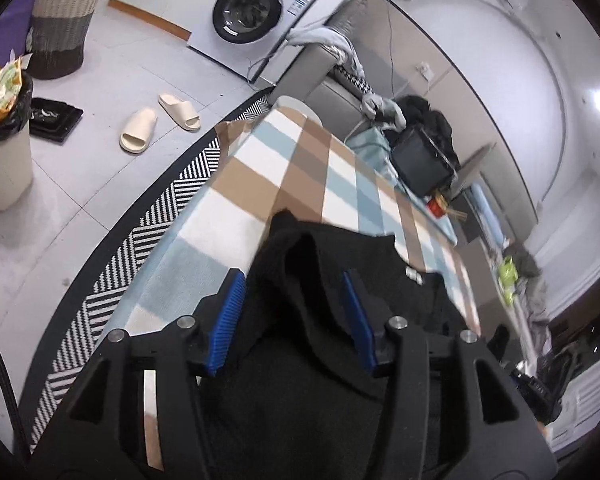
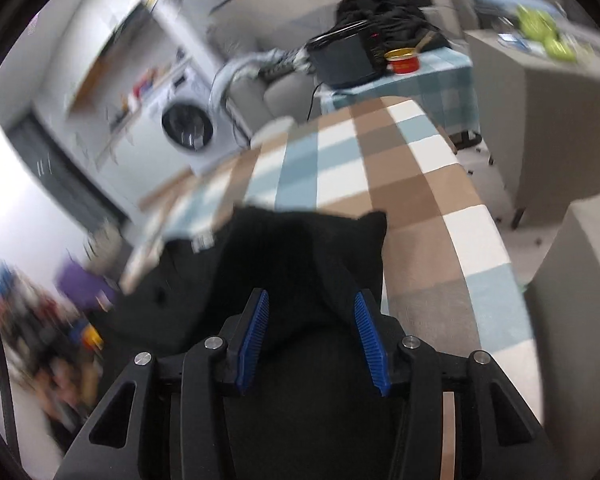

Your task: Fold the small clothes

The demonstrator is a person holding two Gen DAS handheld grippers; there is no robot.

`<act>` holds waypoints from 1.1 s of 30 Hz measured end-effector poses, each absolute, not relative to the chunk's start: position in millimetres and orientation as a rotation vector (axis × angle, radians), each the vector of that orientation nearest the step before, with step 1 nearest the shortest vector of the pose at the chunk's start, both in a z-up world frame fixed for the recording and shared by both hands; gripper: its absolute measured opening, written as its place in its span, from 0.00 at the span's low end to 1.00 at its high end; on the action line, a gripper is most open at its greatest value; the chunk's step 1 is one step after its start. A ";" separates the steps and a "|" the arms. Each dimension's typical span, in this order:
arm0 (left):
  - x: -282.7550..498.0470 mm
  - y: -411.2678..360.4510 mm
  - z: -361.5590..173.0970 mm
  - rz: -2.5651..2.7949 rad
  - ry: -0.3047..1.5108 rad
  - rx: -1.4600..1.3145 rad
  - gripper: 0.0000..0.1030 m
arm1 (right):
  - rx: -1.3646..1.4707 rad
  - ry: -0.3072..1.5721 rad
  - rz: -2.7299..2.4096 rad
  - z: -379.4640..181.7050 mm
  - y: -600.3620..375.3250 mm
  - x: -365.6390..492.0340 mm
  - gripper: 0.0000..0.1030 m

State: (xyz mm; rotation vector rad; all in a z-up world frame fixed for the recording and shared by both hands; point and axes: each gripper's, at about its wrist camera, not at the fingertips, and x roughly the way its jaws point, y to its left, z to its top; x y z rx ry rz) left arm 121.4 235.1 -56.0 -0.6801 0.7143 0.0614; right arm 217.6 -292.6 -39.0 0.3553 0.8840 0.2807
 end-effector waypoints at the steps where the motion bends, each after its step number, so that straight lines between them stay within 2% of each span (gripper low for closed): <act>1: 118.4 230.0 -55.3 0.058 0.722 -0.660 0.45 | 0.319 0.897 0.306 -42.7 -283.3 212.5 0.44; 5: 109.0 209.4 -52.3 0.033 0.734 -0.590 0.45 | 0.292 0.968 0.460 -55.8 -242.4 201.1 0.44; 10: 97.3 193.5 -54.0 0.001 0.753 -0.581 0.45 | 0.438 1.091 0.565 -93.5 -205.4 217.1 0.45; 13: 91.3 185.2 -56.1 -0.016 0.769 -0.573 0.45 | 0.548 1.020 0.578 -92.3 -201.1 235.7 0.45; 15: 89.7 181.0 -57.0 -0.020 0.780 -0.565 0.45 | 0.724 0.867 0.531 -82.6 -220.0 254.1 0.45; 20: 85.8 178.7 -59.0 0.001 0.795 -0.536 0.47 | 0.716 0.837 0.454 -65.4 -242.2 253.8 0.45; 26: 94.9 181.9 -68.8 0.043 0.836 -0.497 0.48 | 0.493 0.837 0.358 -55.2 -260.3 215.2 0.55; 29: 102.7 185.3 -69.7 0.051 0.841 -0.488 0.49 | 0.388 0.823 0.269 -52.5 -277.5 208.2 0.67; 33: 116.4 191.0 -68.9 0.077 0.844 -0.456 0.51 | 0.322 0.829 0.216 -51.2 -300.7 216.4 0.73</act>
